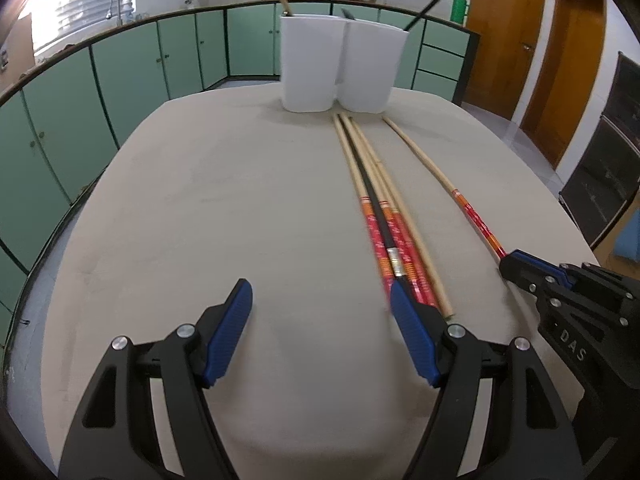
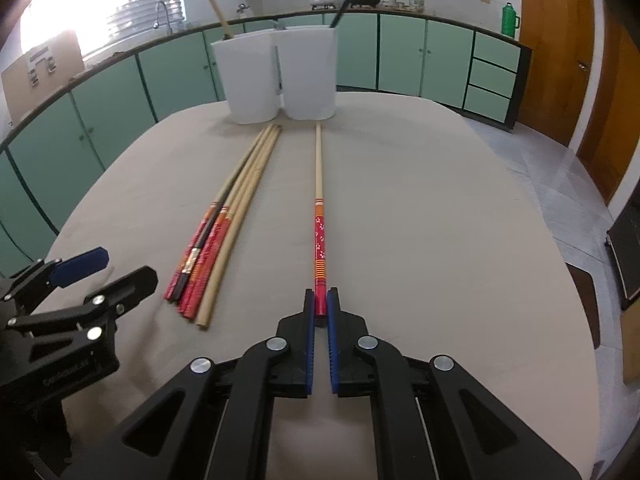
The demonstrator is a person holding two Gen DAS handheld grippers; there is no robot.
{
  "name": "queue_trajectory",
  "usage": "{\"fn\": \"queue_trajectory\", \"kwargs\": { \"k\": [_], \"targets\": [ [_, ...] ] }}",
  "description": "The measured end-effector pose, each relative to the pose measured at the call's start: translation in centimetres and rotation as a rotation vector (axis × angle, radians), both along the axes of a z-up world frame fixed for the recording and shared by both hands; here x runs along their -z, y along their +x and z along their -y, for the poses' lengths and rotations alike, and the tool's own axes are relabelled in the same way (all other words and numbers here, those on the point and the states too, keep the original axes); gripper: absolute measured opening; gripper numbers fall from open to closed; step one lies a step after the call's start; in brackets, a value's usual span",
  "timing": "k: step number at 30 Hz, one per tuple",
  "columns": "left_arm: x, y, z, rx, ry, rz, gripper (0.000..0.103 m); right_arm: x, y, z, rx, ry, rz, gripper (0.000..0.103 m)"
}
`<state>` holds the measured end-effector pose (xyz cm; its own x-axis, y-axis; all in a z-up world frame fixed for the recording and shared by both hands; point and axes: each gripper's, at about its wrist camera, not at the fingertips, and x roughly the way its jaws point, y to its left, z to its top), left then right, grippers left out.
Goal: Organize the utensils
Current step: 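Close the left tool on another red-patterned chopstick, then lift both held red-patterned chopsticks up over the white holder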
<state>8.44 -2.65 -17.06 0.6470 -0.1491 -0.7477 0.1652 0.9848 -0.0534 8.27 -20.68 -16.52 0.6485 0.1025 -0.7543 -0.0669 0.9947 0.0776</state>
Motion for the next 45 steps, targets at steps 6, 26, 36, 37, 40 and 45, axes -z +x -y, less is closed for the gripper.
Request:
{"fn": "queue_trajectory", "kwargs": {
  "k": [6,26,36,37,40,45],
  "targets": [
    [0.5,0.4,0.8,0.008,0.025,-0.026,0.070,0.2,0.1,0.1,-0.002,0.005,-0.004,0.006],
    [0.6,0.3,1.6,0.031,0.039,-0.030,0.009,0.3,0.2,0.2,-0.011,0.033,-0.019,0.006],
    [0.3,0.2,1.8,0.031,0.026,-0.023,0.005,0.3,0.0,0.5,-0.005,0.058,-0.009,0.006],
    [0.2,0.2,1.8,0.029,0.025,-0.019,0.005,0.2,0.0,0.6,-0.004,0.059,-0.007,0.006],
    [-0.2,-0.1,1.7,0.030,0.037,0.003,0.005,0.0,-0.2,0.7,-0.002,0.062,0.006,0.006],
    [-1.7,-0.6,1.4,0.024,0.034,0.043,0.005,-1.0,-0.6,0.8,-0.002,0.050,0.040,0.006]
  ]
}}
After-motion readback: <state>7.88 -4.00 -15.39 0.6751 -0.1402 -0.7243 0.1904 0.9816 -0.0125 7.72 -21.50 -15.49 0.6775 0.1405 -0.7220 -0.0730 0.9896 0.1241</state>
